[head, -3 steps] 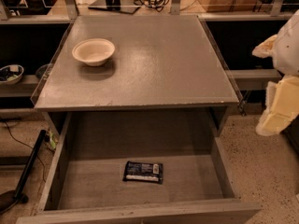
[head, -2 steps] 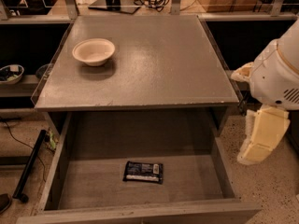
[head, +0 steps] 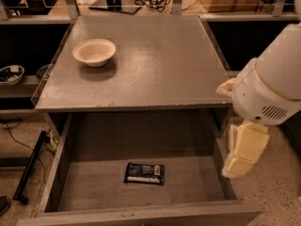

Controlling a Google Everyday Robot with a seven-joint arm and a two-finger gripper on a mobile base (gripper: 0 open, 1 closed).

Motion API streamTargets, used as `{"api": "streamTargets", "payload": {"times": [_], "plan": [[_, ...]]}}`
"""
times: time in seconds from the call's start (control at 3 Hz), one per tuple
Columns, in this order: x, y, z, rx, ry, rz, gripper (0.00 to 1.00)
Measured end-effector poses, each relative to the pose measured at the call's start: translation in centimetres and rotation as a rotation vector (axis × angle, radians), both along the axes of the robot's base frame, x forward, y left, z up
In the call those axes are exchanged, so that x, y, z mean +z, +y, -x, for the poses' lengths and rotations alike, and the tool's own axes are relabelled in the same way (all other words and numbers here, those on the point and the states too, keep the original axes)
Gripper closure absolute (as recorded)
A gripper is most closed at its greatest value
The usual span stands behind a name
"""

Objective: Pick rxbar blueberry from top drawer and place on counter

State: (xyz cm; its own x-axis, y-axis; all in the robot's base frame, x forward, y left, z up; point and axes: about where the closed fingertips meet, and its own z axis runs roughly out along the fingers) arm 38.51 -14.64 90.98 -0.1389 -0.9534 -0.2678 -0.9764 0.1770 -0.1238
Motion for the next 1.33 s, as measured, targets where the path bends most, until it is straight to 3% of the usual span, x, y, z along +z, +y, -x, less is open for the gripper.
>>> {"api": "streamTargets", "payload": {"times": [0.33,1.0,1.33], "plan": [[-5.2,4.4,-1.2,0.084,0.051,-0.012,0.0],[-5.8,4.7,-1.5,0.077,0.039,-0.026,0.0],[-8.5,5.3,-3.0,0.1,0.047,-0.048,0.0]]}}
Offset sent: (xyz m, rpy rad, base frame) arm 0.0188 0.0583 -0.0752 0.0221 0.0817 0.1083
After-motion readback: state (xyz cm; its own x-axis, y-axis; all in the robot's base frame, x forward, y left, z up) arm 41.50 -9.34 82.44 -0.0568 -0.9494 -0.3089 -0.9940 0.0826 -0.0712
